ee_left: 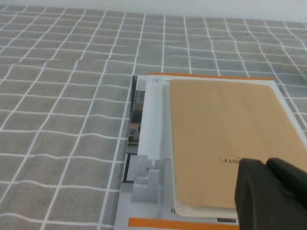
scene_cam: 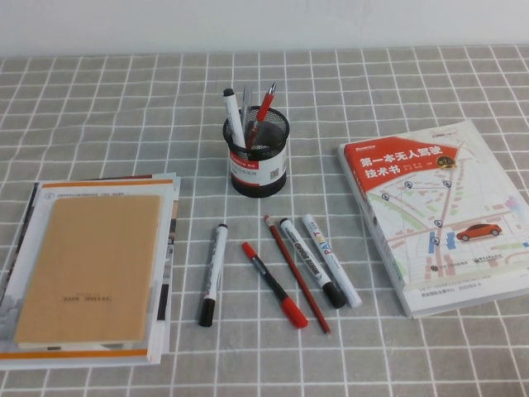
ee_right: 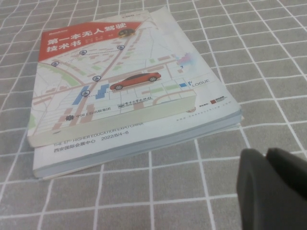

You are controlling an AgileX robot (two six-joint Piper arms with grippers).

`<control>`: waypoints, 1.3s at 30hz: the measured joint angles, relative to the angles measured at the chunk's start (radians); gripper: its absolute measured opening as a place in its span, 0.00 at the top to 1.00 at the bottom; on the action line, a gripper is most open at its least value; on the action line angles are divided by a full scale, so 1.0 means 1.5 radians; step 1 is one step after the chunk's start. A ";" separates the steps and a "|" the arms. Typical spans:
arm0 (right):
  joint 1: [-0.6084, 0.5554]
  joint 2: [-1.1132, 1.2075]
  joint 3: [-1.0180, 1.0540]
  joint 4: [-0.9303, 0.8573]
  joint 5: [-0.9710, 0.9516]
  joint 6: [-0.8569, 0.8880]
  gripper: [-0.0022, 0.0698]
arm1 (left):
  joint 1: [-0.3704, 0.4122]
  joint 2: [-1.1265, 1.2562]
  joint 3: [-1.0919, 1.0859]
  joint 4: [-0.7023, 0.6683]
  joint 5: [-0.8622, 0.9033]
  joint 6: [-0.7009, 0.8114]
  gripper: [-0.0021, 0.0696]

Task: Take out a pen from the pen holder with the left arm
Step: 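Take a marker out of the pen holder and lay it on the table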

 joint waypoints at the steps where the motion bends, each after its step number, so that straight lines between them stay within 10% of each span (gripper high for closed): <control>1: 0.000 0.000 0.000 0.000 0.000 0.000 0.99 | 0.001 0.000 0.009 0.000 -0.010 -0.002 0.97; 39: 0.000 0.000 0.000 0.001 0.000 0.000 0.99 | -0.022 0.000 0.032 0.003 0.000 0.007 0.97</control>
